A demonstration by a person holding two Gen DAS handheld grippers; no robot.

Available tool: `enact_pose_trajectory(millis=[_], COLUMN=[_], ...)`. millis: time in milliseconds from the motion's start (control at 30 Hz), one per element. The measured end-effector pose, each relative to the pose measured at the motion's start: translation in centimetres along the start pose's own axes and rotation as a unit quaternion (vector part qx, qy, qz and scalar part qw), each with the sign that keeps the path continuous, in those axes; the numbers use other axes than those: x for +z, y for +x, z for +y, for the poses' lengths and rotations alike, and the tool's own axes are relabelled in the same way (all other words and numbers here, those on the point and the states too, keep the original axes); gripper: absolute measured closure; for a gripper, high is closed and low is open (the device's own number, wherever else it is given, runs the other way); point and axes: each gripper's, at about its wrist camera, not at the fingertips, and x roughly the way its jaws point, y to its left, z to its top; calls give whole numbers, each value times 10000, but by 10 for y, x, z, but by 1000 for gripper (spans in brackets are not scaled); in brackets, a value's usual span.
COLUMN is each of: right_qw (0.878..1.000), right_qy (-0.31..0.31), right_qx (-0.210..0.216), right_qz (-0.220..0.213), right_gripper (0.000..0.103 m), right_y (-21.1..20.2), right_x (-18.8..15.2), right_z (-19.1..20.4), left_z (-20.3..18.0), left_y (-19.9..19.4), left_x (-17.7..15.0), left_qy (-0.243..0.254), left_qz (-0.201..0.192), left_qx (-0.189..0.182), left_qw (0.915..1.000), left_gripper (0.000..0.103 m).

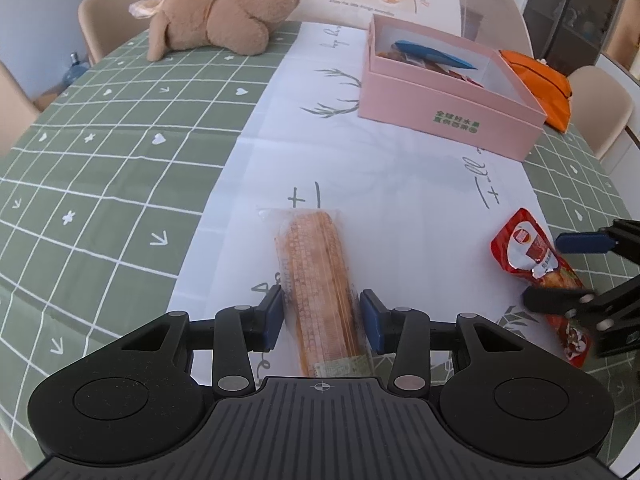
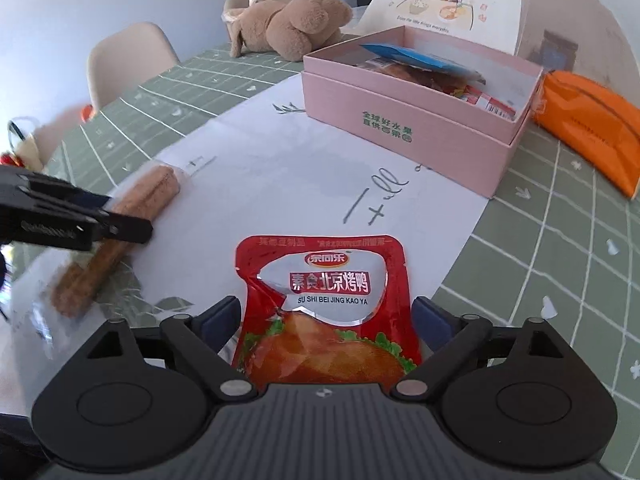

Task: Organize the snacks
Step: 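Lift and hold the red pouch and the bread stick in both tools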

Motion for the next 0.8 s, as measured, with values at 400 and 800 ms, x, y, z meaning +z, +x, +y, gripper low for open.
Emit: enact_pose_trajectory(millis=[400, 800], right_qw=[9997, 9964], right_qy=[214, -335], right_qx=[-86, -761], right_qz=[-108, -190], right_gripper=[10, 20], right_y=[2, 9], right_x=[-5, -9], right_z=[0, 27], left_z=[-1, 0], left_y=[0, 0], left_x=[-1, -2], left_qy=[19, -4], left_qz=[-11, -21], left_qx=[14, -6], left_qw=[10000, 10000], left_gripper=[57, 57])
